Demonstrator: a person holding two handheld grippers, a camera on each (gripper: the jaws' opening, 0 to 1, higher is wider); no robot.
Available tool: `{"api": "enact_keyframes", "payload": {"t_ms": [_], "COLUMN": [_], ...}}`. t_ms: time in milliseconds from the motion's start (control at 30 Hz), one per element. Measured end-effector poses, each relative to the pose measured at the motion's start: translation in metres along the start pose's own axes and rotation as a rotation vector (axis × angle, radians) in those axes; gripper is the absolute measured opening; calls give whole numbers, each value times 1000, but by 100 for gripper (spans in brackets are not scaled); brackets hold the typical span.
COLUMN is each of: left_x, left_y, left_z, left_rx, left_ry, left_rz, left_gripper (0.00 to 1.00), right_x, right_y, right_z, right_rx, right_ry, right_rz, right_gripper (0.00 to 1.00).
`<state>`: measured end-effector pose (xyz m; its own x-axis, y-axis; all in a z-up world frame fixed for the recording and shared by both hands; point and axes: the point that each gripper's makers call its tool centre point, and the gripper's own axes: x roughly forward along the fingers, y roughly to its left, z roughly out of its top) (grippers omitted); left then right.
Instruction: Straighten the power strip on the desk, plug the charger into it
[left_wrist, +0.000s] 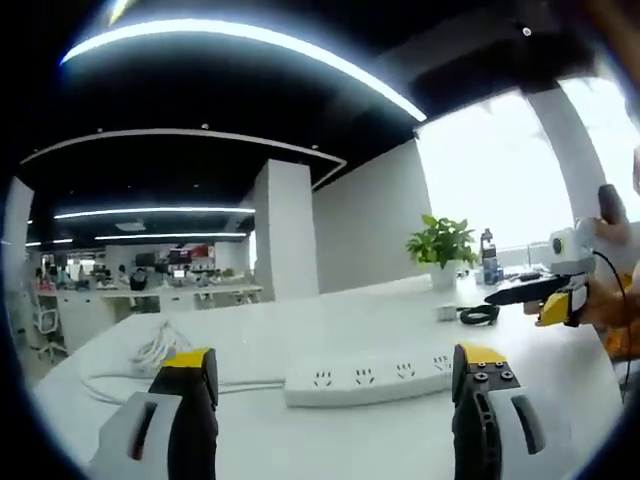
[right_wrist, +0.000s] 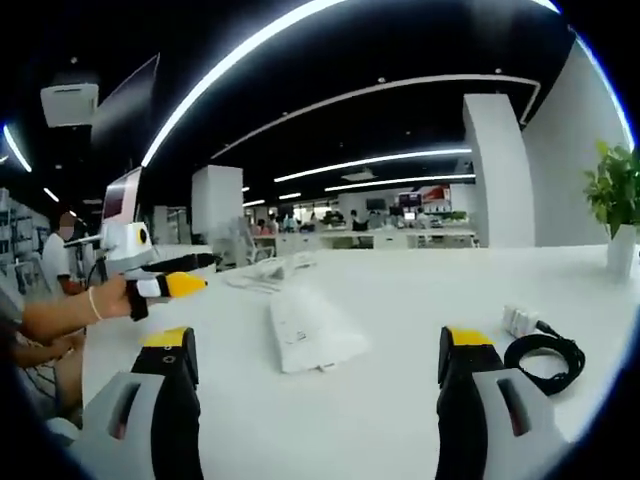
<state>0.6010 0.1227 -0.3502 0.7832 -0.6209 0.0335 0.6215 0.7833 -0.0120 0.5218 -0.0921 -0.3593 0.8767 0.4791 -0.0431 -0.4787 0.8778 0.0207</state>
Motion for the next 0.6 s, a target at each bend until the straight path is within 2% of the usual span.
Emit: {"api": "enact_keyframes", "payload": {"t_ms": [233,600], "left_x": [10,24], "left_y": [16,32], "left_z": [-9,-16], "left_rx": [-33,-16], "left_ry": [26,60], "left_rz": [26,23], "left_gripper": [99,99], "right_x": [9,20], "right_y": [-2,2], "right_z": [3,1], "right_rx": [-7,-30], "right_ry": [-1,26], "right_rz": [-8,-4], "right_gripper": [100,100]}}
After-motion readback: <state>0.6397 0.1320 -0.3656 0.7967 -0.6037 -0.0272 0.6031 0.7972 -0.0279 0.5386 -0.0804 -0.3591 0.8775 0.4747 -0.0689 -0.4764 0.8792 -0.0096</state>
